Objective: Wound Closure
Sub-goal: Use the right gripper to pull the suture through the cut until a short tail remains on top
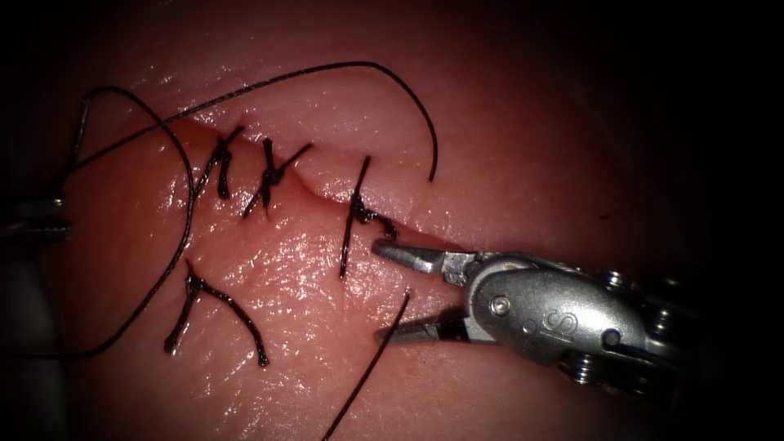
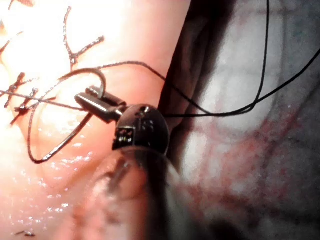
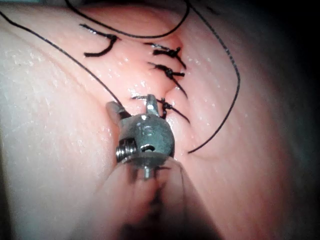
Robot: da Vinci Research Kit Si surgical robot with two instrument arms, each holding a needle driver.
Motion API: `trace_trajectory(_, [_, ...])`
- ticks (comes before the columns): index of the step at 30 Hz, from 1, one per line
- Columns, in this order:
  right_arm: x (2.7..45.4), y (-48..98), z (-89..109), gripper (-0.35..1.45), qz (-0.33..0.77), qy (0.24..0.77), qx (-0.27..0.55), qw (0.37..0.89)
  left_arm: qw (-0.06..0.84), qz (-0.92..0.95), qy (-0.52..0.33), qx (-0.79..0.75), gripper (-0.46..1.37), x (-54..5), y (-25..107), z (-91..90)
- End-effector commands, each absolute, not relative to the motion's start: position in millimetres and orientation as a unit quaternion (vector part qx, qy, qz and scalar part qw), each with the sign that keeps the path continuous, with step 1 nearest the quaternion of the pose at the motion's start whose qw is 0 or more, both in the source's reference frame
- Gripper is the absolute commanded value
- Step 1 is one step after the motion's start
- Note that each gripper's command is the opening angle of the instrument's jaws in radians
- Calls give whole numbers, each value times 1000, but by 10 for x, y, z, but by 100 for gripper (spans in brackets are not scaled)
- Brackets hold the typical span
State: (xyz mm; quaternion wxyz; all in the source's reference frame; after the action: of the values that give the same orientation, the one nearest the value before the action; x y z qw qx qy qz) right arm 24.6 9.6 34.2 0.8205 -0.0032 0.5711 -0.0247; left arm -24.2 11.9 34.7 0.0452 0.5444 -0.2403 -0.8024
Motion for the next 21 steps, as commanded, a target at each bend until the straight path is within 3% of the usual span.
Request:
trace_trajectory(1, [243,95,340,-35,-29,565,2,824,48,-804,-236,544,-35,-242,119,346])
trace_trajectory(21, [244,69,314,-35,-59,571,29,818,48,-804,-236,544,-35,-242,119,346])
